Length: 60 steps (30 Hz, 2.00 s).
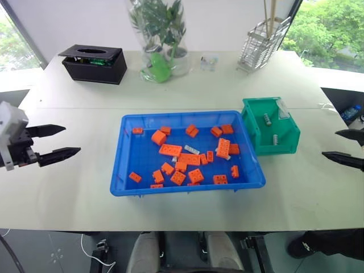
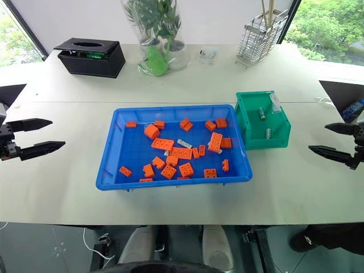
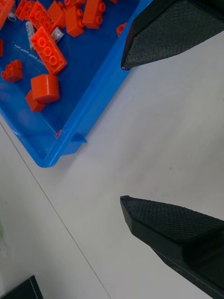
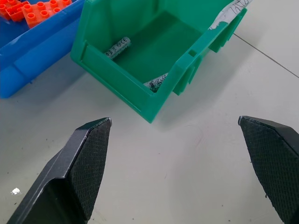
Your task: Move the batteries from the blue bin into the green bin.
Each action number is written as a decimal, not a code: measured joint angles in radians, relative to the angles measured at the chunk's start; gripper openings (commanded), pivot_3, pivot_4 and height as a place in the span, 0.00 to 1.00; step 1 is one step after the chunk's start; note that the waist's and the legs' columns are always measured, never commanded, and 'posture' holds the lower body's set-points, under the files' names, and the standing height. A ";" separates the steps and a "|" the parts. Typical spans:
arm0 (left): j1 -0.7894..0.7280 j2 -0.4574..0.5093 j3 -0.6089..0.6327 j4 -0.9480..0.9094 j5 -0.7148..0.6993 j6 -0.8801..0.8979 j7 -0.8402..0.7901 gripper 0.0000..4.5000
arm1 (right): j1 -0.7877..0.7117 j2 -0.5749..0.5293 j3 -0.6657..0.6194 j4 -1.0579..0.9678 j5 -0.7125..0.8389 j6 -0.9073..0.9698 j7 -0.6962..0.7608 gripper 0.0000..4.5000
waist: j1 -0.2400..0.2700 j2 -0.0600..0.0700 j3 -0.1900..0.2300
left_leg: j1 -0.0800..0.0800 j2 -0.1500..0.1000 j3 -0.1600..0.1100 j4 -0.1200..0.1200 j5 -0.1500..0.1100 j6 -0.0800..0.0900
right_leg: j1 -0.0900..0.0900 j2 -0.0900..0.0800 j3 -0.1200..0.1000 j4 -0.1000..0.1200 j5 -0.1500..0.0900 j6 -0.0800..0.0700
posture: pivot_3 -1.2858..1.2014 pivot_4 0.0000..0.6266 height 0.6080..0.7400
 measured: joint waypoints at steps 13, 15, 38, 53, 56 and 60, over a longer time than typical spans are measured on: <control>0.017 -0.024 0.036 -0.021 -0.004 0.009 0.028 1.00 | -0.067 0.020 0.043 0.104 -0.015 -0.056 0.004 1.00 | 0.000 0.000 0.000 | 0.000 0.000 0.000 0.000 0.000 0.000 | 0.000 0.000 0.000 0.001 0.000 0.000 | 0.52 0.24 0.97; 0.022 -0.024 0.036 -0.021 -0.004 0.009 0.026 1.00 | -0.072 0.021 0.043 0.108 -0.016 -0.057 0.007 1.00 | 0.000 0.000 0.000 | 0.000 0.000 0.001 0.000 0.000 0.000 | 0.000 0.000 0.000 0.001 0.000 0.000 | 0.52 0.24 0.97; -0.015 -0.032 -0.084 -0.258 -0.130 0.090 -0.062 1.00 | -0.496 0.140 0.260 -0.230 0.029 0.184 0.042 1.00 | -0.018 0.003 0.002 | 0.001 0.000 0.000 0.001 0.001 -0.001 | -0.001 0.003 0.001 0.005 0.000 0.000 | 0.52 0.24 0.97; -0.207 -0.083 -0.299 -0.292 -0.127 0.092 -0.058 1.00 | -0.673 0.698 0.786 -0.601 -0.038 0.789 -0.356 1.00 | 0.003 0.002 0.001 | -0.002 -0.003 0.000 0.004 0.001 0.000 | -0.004 0.002 0.001 0.013 0.000 0.001 | 0.52 0.24 0.97; -0.219 -0.086 -0.300 -0.291 -0.127 0.095 -0.054 1.00 | -0.690 0.765 0.845 -0.589 -0.082 0.807 -0.425 1.00 | 0.003 0.002 0.001 | -0.002 -0.003 0.000 0.004 0.001 0.000 | -0.004 0.002 0.000 0.014 0.001 0.001 | 0.52 0.24 0.97; -0.220 -0.090 -0.301 -0.290 -0.127 0.099 -0.047 1.00 | -0.692 0.815 0.903 -0.522 -0.145 0.799 -0.482 1.00 | 0.002 0.000 0.001 | -0.002 -0.003 0.001 0.004 0.001 0.000 | -0.004 0.002 0.000 0.014 0.001 0.001 | 0.52 0.24 0.97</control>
